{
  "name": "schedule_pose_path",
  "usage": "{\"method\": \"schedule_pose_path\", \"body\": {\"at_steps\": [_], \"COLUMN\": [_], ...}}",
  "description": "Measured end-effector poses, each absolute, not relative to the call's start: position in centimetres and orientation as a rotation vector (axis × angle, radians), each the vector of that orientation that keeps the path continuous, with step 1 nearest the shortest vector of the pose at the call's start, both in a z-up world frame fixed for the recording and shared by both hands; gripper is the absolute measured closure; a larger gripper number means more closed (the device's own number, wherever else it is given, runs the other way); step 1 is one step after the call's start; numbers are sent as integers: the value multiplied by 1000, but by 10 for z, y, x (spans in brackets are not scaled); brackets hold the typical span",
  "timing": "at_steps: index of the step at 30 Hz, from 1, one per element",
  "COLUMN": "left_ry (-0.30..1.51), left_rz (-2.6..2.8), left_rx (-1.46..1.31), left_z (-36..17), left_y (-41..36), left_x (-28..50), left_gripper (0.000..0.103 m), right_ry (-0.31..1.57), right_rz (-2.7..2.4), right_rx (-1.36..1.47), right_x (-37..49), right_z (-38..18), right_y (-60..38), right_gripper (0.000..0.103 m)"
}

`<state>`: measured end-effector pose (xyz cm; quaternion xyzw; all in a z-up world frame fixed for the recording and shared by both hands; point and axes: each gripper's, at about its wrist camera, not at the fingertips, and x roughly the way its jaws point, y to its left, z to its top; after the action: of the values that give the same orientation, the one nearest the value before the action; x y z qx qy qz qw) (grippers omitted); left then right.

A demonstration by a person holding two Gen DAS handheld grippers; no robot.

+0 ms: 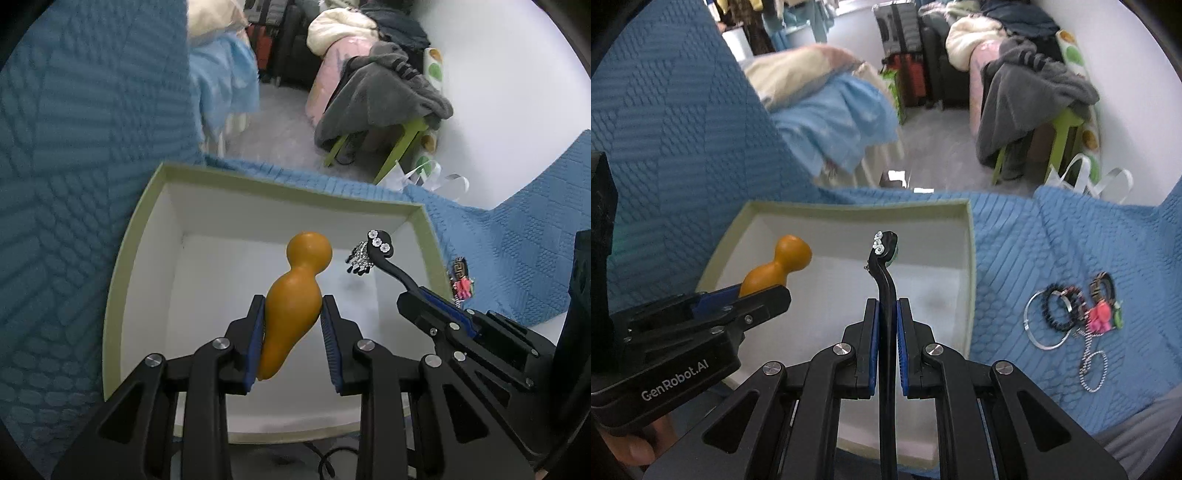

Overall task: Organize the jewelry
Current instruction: 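Open the left tool over the box while the right tool releases the cord clip inside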

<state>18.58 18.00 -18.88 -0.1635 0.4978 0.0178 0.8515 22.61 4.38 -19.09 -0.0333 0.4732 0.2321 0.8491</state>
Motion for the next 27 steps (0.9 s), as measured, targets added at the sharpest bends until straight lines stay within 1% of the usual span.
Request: {"method": "schedule_pose_path", "body": {"at_steps": [4, 8, 10, 12, 13, 14, 27], "left_ry": [1061, 1029, 1021, 1016, 1008, 986, 832], "left_rz": [60, 71, 68, 72, 77, 87, 104], "left_rx": [-360, -386, -396, -408, -409, -403, -335], "left_z": [-196, -184, -177, -170, -164, -156, -77], "left_y": [187, 192, 193, 195, 196, 195, 167], "left_x": [179, 168, 165, 163, 160, 156, 132], "left_gripper": [72, 72, 72, 61, 50, 46, 46], "right_ry": [1025, 1008, 994, 984, 969, 958, 738], "right_rz": [498, 506, 511, 520, 524, 526, 583], "right_rx": [-87, -75, -78, -66, -62, -63, -43], "right_x": [225, 223, 223, 224, 223, 223, 203], "right_z": [-199, -190, -182, -175, -169, -165, -79], "right_y": [48, 44, 43, 41, 39, 38, 2], "right_gripper": [96, 95, 90, 79, 78, 78, 78]}}
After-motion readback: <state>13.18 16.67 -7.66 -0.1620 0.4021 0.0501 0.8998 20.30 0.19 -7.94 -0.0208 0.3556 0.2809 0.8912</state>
